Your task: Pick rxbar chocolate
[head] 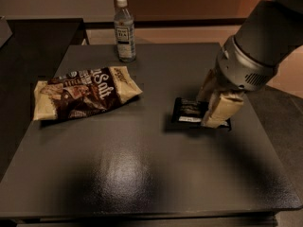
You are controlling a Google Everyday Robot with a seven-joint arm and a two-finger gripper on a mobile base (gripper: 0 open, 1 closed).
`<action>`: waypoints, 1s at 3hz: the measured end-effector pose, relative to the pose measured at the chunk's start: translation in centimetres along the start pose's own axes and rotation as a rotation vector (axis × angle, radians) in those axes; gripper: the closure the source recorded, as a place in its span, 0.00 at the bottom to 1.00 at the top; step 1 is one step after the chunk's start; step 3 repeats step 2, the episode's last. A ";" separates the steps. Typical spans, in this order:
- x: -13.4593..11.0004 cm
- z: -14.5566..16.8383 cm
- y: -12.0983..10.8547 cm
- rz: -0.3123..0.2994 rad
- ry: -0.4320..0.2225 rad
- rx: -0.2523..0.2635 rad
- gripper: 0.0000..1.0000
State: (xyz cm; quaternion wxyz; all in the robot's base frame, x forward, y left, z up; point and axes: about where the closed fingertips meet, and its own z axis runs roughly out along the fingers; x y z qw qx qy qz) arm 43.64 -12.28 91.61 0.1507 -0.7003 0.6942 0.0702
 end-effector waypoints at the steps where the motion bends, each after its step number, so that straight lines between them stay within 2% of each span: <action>1: -3.2 -4.2 -2.2 -0.053 -0.005 0.065 1.00; 3: -3.2 -4.2 -2.2 -0.053 -0.005 0.065 1.00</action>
Offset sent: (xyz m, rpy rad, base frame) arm 0.0249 0.0183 0.0733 -0.0165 -0.0871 0.0436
